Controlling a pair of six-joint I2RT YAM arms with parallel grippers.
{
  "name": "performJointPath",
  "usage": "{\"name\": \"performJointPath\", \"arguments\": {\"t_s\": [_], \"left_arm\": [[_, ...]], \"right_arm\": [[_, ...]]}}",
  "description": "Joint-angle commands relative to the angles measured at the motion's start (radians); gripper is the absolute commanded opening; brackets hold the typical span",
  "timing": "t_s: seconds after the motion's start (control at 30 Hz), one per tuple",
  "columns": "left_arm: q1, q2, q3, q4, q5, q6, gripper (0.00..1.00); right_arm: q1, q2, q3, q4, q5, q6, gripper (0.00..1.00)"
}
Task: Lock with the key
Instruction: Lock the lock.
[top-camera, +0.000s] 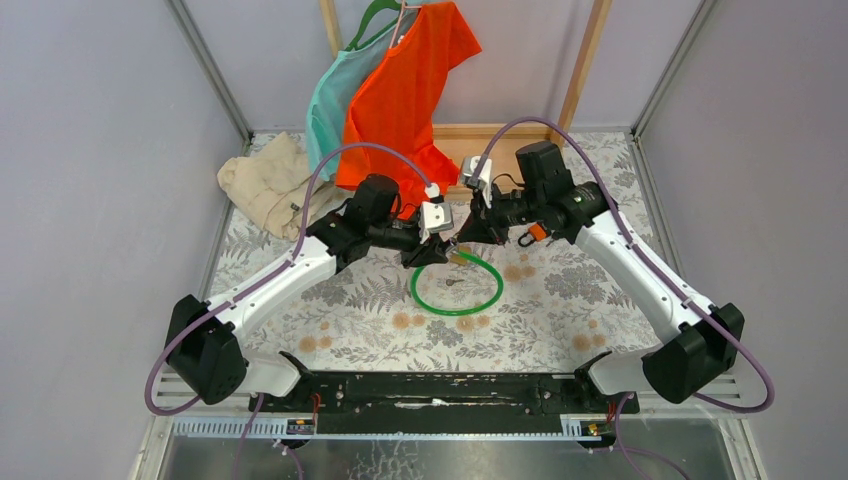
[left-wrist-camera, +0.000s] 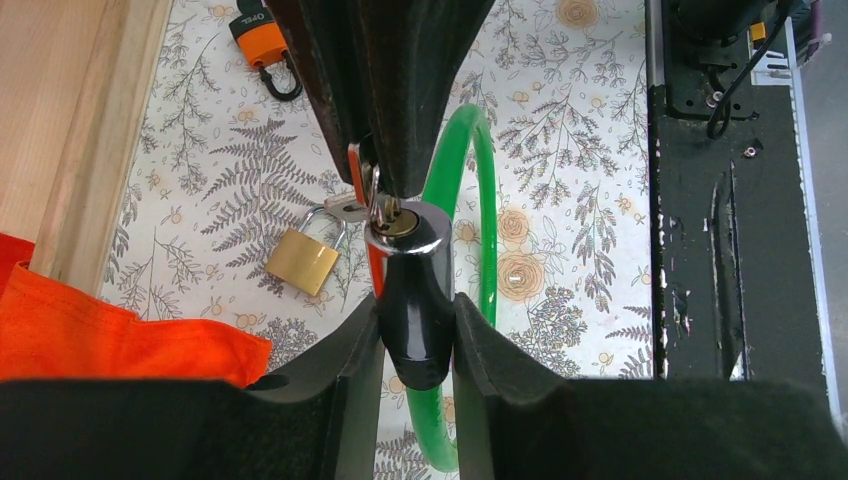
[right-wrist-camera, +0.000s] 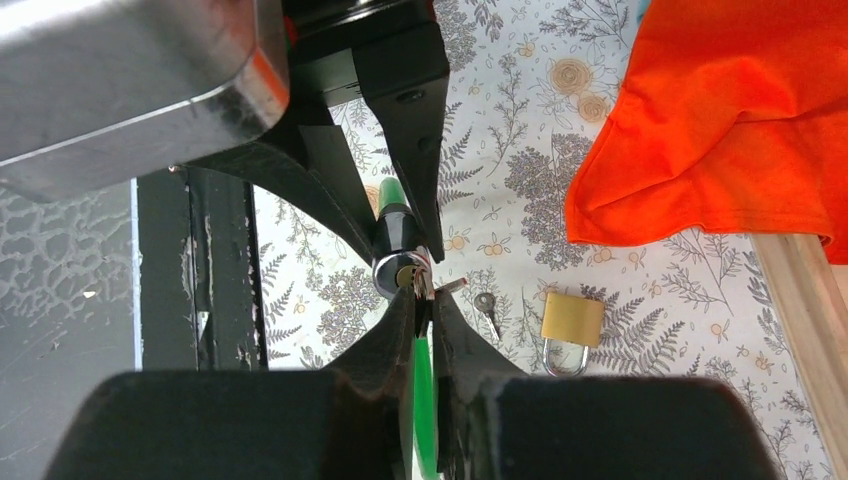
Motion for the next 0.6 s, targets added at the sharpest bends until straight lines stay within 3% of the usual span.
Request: {"name": "performJointPath", "arguments": {"t_s": [0.0,0.1,0.57], "left_arm": [[-0.012,-0.010,-0.018,0.014,-0.006,0.031,0.00],[-0.012,-0.013,-0.022,0.014,0.002,0.041,0.00],[-0.012,-0.028,-0.056,-0.040,0.114,0.197,0.01]], "right_arm": [[-0.004,-0.007,0.043,-0.021,-0.022,-0.074,0.06],[-0.004,-0.012,0.041,-0.034,-0.018,-0.163,0.00],[-0.004,0.034,0.105,-0.235,0.003,-0.776,0.00]]}}
